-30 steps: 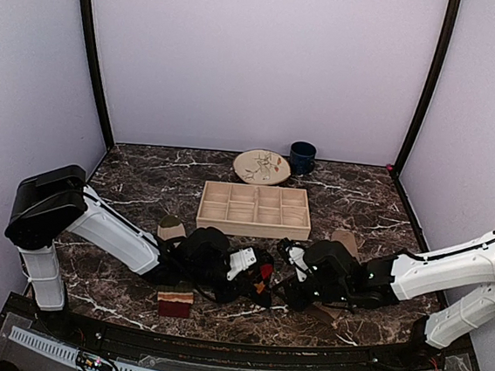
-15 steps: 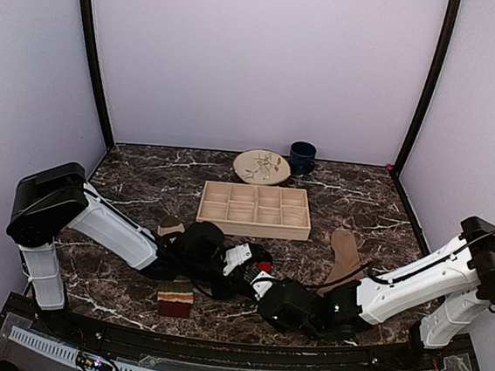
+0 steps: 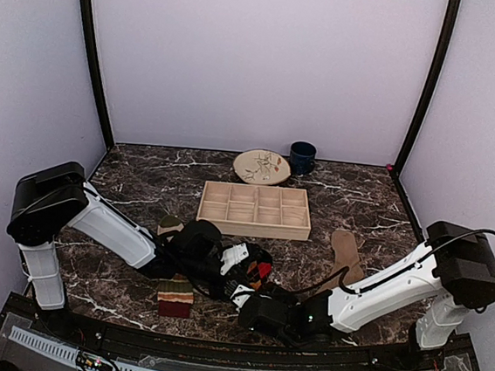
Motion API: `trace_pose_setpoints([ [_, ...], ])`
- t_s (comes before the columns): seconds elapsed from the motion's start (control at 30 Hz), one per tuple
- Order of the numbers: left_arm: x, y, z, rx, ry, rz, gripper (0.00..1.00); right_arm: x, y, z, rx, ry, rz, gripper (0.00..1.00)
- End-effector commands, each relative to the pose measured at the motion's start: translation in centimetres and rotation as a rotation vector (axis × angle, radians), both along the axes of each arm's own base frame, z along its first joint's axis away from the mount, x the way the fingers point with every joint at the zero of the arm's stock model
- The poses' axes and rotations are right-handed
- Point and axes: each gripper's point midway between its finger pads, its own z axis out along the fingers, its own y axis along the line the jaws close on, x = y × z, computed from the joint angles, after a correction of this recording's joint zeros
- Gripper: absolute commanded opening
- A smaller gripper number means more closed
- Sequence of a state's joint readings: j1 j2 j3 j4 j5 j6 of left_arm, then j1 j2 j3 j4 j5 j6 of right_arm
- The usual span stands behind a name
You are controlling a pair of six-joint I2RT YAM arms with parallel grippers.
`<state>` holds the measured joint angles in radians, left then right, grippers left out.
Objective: Roll the socks
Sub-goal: Roll the sock at the center of the board.
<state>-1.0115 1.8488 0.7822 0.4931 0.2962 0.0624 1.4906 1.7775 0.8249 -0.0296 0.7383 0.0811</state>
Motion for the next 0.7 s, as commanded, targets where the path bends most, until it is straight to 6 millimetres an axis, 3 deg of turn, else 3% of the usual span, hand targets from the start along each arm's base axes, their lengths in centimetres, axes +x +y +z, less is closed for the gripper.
trace_pose_setpoints([
  [0.0,-1.5,1.9,-1.7,0.062,0.063,-0.024,0.26,0.2,1.5,0.3,-0.009,-0.046,0.024,0.65],
  [0.17,-1.9,1.8,-1.5,0.045,0.068,-0.046,0.25,1.1,1.6,-0.7,-0.047,-0.04,0.004,0.66],
  [0.67,-2.0,2.0,-0.8,0.03,0.061,-0.056,0.24,2.2,-1.3,-3.3,-0.102,0.035,-0.055,0.64],
])
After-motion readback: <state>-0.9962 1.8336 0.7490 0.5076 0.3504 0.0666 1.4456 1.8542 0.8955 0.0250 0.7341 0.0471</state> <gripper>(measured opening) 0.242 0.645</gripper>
